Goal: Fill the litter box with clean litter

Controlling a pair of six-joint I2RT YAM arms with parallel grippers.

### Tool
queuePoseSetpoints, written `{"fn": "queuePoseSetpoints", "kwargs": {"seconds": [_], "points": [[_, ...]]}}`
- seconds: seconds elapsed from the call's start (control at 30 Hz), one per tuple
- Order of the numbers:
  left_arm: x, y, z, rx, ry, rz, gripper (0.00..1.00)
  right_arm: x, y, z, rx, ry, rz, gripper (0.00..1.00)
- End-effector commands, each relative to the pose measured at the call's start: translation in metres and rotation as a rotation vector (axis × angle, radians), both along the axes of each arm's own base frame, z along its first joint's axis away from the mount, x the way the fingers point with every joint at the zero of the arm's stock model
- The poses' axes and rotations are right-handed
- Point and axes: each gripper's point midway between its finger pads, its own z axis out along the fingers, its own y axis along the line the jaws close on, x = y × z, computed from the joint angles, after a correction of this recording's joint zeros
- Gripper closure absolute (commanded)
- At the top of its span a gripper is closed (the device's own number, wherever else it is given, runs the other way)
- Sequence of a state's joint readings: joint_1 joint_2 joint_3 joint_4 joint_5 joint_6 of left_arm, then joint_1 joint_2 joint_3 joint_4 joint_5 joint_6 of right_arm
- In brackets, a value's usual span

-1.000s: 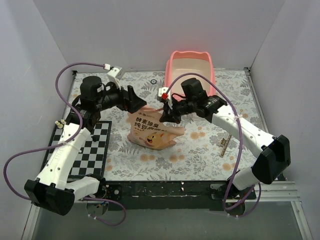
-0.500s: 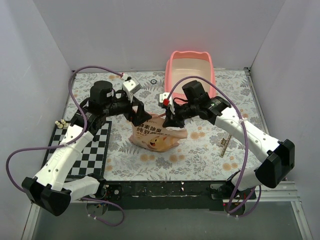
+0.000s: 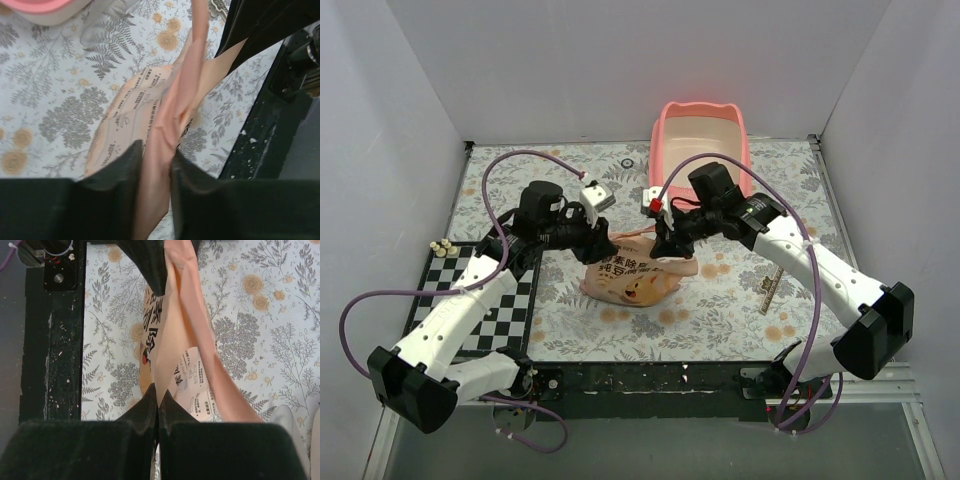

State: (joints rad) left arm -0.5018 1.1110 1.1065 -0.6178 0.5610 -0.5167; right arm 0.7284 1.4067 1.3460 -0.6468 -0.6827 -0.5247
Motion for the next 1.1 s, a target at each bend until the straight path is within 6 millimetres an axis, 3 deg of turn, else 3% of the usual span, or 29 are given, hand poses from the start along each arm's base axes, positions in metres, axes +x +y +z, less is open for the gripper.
{"fn": "queuePoseSetpoints", "kwargs": {"seconds": [0.0,0.03,0.13,0.27,0.5,0.73,0.93,1.07], "points": [[-0.012,-0.003,-0.006,0.015,0.004,-0.027,0.89,0.000,0.009,0.039,0.115,-0.058,0.017,0.99],[-0.012,-0.003,-0.005,0.018,-0.004,-0.023,1.00,0.003,0.010,0.038,0.110,-0.060,0.005,0.99],[-0.010,-0.001,-0.002,0.022,-0.031,-0.009,1.00,0.014,0.013,0.039,0.102,-0.064,-0.041,0.99],[0.011,0.003,0.006,0.037,-0.119,0.069,1.00,0.029,0.023,0.047,0.137,-0.105,-0.097,0.99],[0.050,0.015,0.067,0.030,-0.455,0.166,1.00,0.043,0.047,0.077,0.147,-0.224,-0.180,0.99],[0.067,0.014,0.082,0.060,-0.594,0.147,1.00,0.021,0.073,0.089,0.148,-0.245,-0.179,0.99],[0.067,0.013,0.089,0.024,-0.649,0.130,1.00,-0.006,0.079,0.093,0.182,-0.263,-0.190,0.99],[0.066,0.013,0.065,0.046,-0.588,0.124,1.00,-0.013,0.083,0.069,0.154,-0.203,-0.185,0.99]]}}
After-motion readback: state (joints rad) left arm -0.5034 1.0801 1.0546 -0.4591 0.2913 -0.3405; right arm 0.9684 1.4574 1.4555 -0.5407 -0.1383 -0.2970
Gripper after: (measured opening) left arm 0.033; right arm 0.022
